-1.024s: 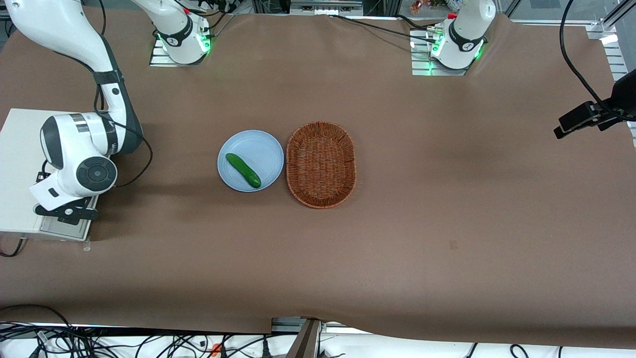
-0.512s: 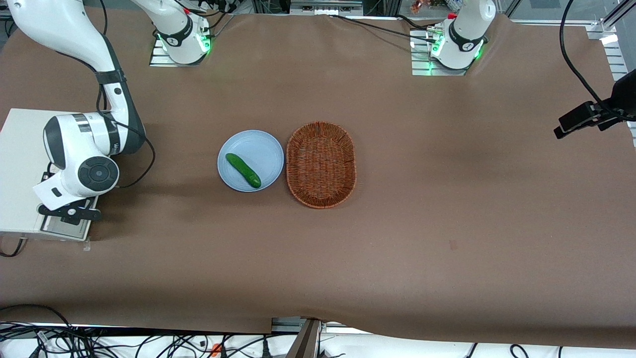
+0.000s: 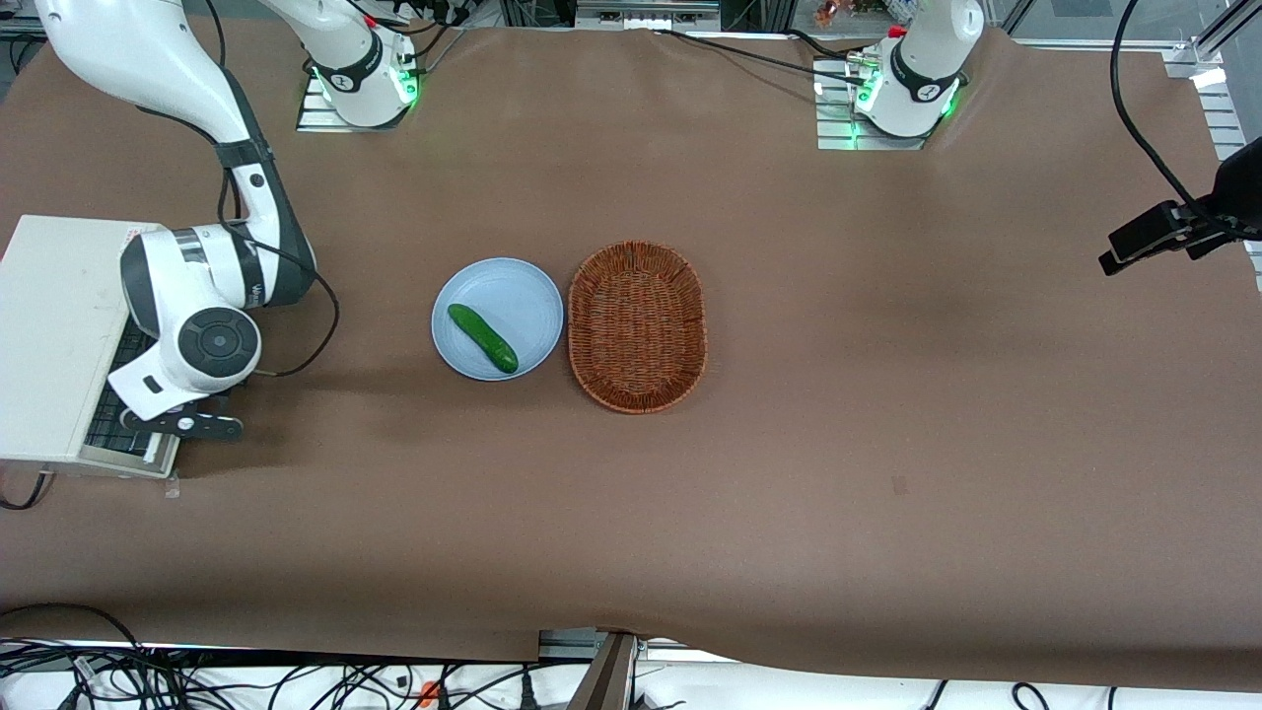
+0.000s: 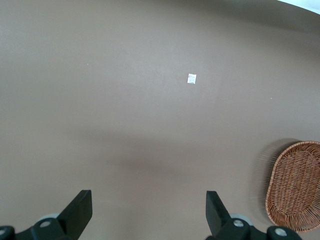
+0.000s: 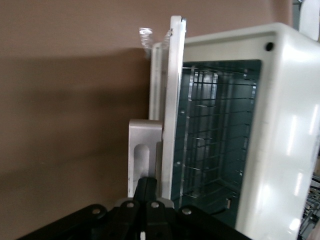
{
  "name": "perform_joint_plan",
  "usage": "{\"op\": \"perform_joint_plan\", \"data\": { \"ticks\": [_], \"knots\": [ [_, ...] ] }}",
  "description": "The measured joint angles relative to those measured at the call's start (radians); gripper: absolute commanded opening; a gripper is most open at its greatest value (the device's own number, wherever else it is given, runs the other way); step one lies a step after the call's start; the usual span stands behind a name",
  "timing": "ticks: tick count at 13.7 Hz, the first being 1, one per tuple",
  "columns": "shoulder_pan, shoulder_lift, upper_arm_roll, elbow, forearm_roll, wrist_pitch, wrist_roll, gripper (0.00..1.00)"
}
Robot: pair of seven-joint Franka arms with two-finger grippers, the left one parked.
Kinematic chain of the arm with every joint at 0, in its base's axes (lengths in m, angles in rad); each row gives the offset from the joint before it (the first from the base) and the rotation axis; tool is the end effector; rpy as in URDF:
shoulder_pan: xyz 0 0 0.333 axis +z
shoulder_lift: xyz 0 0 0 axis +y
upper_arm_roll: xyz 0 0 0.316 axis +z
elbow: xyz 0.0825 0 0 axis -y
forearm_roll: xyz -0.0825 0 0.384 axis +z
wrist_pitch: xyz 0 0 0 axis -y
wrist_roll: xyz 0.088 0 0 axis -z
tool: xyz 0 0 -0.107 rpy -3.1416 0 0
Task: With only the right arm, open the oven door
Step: 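Pull the handle outward and down with the right gripper, swinging the door open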
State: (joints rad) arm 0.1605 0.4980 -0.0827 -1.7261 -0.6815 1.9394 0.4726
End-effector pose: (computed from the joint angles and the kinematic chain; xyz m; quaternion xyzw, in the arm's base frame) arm 0.6436 0.0119 0.2906 0.9407 -0.0197 -0.0452 0.3356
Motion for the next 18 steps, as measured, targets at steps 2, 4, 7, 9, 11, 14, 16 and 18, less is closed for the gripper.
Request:
{"op": "perform_joint_plan", "data": {
  "ticks": [2,4,7,9,11,14,16,18],
  "knots": [
    [0.006,0.021,0.012,-0.008,0.023,0.041,0.004,0.00],
    [0.009,0.047,0.020,-0.017,0.041,0.090,0.019,0.00],
    [0.009,0.099,0.023,-0.025,0.057,0.172,0.033,0.00],
    [0.007,0.128,0.023,-0.025,0.058,0.207,0.038,0.00],
    [0.003,0.147,0.023,-0.025,0.062,0.234,0.038,0.00],
    [-0.016,0.167,0.021,-0.025,0.130,0.278,0.035,0.00],
    [-0.030,0.168,0.022,-0.025,0.185,0.288,0.024,0.00],
    [-0.036,0.160,0.031,-0.026,0.223,0.281,0.021,0.00]
  ]
}}
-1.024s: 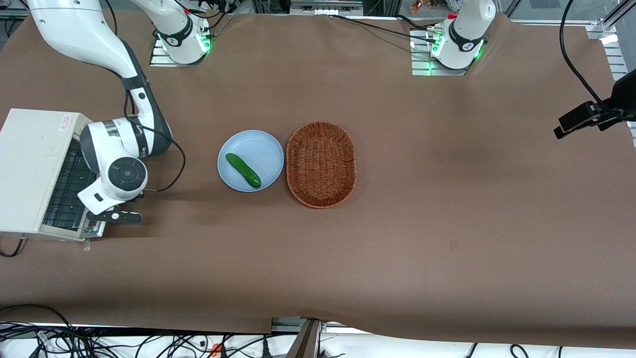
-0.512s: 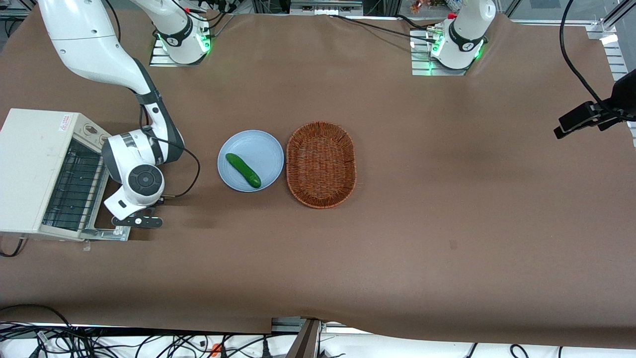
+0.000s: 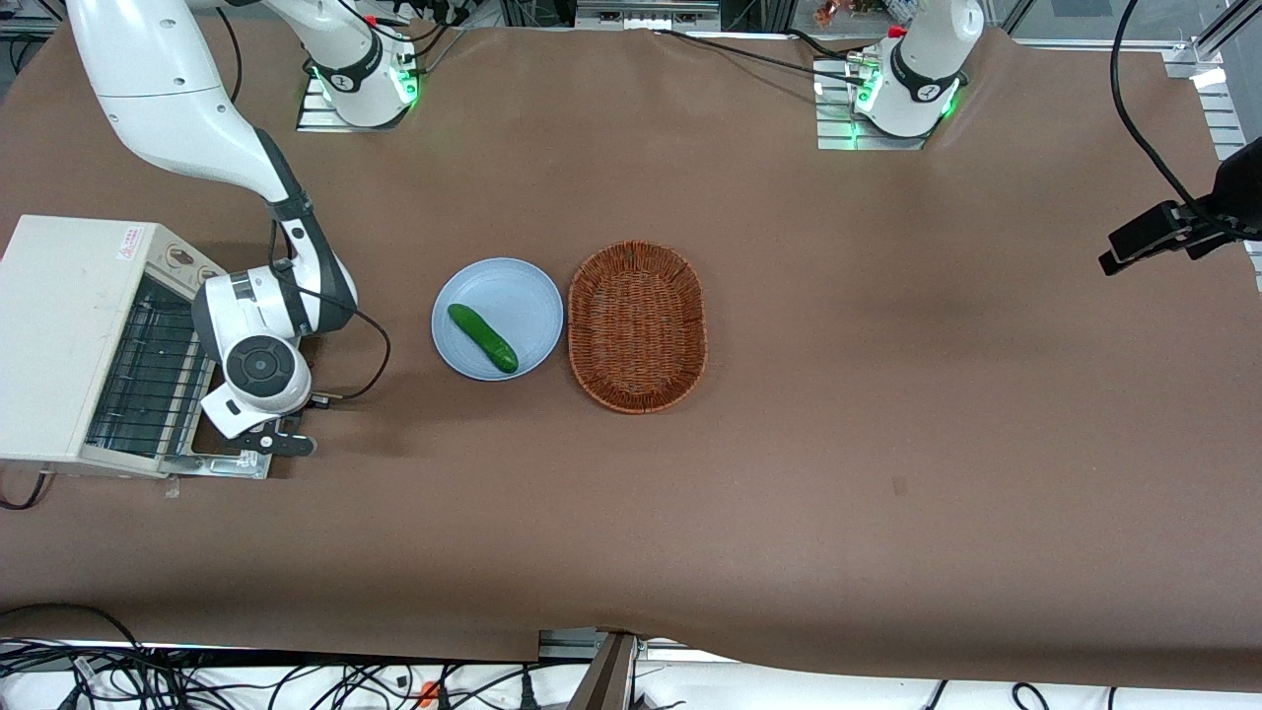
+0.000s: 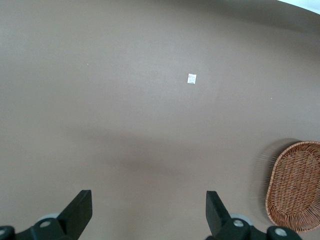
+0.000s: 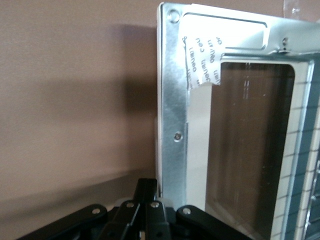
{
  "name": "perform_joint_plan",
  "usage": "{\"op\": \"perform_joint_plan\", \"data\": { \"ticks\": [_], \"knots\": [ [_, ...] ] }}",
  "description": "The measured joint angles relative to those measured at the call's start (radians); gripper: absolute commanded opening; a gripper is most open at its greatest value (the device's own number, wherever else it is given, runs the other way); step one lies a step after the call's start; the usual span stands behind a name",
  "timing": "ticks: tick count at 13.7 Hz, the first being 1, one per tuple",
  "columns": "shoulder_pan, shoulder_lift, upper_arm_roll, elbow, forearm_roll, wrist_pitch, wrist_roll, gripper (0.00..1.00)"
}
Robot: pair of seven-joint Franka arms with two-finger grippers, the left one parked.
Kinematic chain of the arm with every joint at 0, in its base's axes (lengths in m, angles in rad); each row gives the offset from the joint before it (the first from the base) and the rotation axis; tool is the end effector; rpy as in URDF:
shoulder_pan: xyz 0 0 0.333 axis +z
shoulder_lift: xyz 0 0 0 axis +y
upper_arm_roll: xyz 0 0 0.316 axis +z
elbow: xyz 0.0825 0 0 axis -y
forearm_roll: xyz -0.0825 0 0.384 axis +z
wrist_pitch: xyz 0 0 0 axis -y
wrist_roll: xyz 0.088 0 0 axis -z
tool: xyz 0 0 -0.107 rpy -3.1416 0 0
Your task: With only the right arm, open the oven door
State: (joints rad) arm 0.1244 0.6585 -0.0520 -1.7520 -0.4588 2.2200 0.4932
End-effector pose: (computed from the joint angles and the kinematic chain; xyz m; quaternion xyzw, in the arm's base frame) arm 0.6445 0.0348 0.1831 0.9774 -0.0474 -0.0389 0.2021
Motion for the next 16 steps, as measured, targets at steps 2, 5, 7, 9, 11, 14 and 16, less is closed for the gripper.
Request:
{"op": "perform_joint_plan", "data": {
  "ticks": [2,5,7,9,11,14,16],
  "knots": [
    [-0.001,-0.023,0.024,0.000,0.037,-0.005,-0.001,0.00],
    [0.000,-0.075,0.062,0.000,0.098,-0.021,-0.024,0.00],
    [-0.001,-0.124,0.069,0.002,0.154,-0.054,-0.110,0.14],
    [-0.005,-0.193,0.059,0.014,0.288,-0.154,-0.257,0.83],
    [-0.013,-0.271,0.010,0.039,0.401,-0.269,-0.379,1.00],
    [-0.033,-0.376,-0.044,0.099,0.444,-0.418,-0.478,1.00],
    [-0.030,-0.431,-0.044,0.178,0.444,-0.541,-0.486,1.00]
  ]
}}
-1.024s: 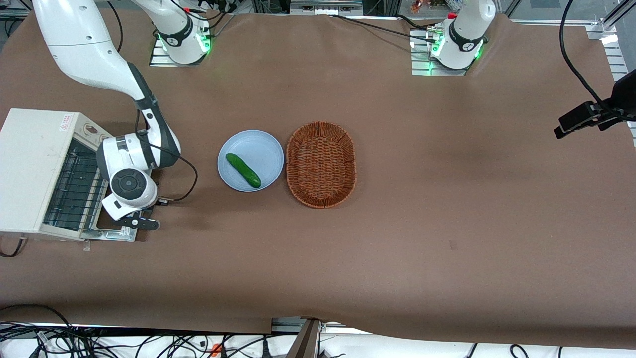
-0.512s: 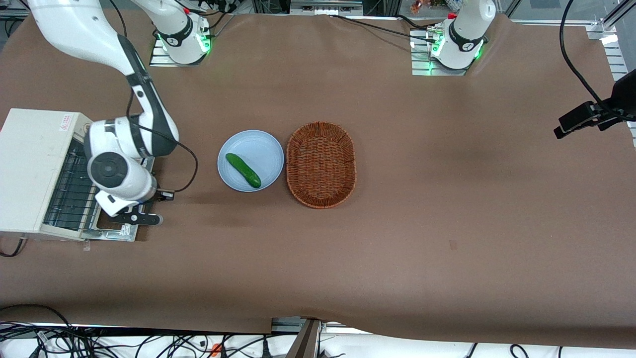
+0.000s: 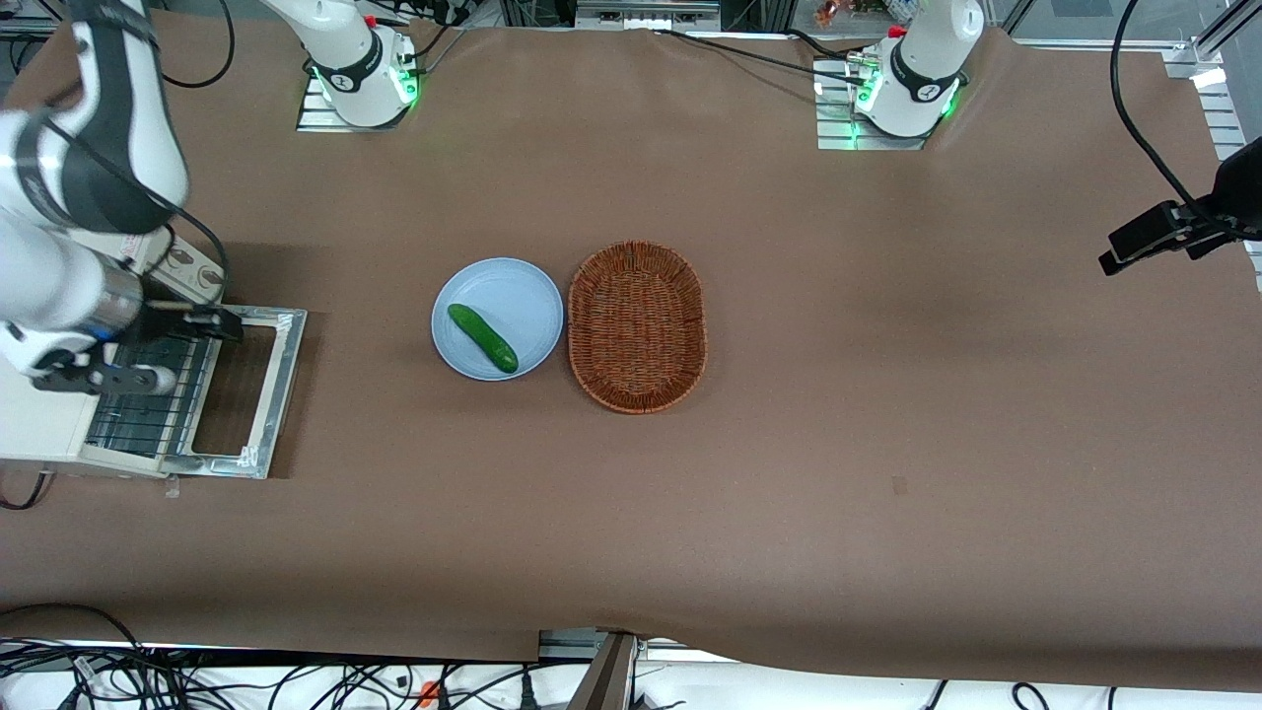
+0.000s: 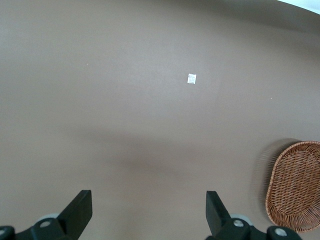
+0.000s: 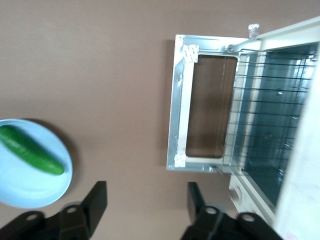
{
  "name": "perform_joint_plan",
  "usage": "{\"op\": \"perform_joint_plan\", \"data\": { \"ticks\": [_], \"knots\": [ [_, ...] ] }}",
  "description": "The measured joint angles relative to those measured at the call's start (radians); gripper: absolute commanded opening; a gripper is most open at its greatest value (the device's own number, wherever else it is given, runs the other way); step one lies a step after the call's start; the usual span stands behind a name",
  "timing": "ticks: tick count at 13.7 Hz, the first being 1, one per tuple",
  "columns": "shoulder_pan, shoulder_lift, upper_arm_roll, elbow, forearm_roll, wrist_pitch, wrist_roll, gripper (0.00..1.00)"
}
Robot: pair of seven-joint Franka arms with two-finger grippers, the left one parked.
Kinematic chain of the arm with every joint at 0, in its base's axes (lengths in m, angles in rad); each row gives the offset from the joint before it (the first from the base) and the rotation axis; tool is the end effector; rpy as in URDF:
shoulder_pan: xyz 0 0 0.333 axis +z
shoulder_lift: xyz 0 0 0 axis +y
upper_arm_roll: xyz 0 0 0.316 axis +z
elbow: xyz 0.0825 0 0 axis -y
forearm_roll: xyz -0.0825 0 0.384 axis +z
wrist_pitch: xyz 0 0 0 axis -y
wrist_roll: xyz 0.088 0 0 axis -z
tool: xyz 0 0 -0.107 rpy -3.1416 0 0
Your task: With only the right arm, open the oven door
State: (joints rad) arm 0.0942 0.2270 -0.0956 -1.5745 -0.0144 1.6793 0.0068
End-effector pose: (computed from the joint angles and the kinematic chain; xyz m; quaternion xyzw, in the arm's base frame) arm 0.6183 0.0028 0.4985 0.9980 -0.0023 -0.0605 0.0181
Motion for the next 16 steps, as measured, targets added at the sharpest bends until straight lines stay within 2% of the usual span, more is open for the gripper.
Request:
{"op": "perform_joint_plan", "data": {
  "ticks": [2,4,8,13,16],
  "knots": [
    [0.004,-0.038,0.002,0.089,0.002,-0.084,0.000,1.00],
    [0.000,-0.087,0.000,0.109,0.003,-0.113,0.000,1.00],
    [-0.048,-0.200,0.000,-0.021,0.003,-0.140,-0.010,1.00],
    [-0.087,-0.208,0.059,-0.060,0.005,-0.136,-0.011,1.00],
    [-0.093,-0.208,0.063,-0.061,0.008,-0.136,-0.011,1.00]
  ]
}}
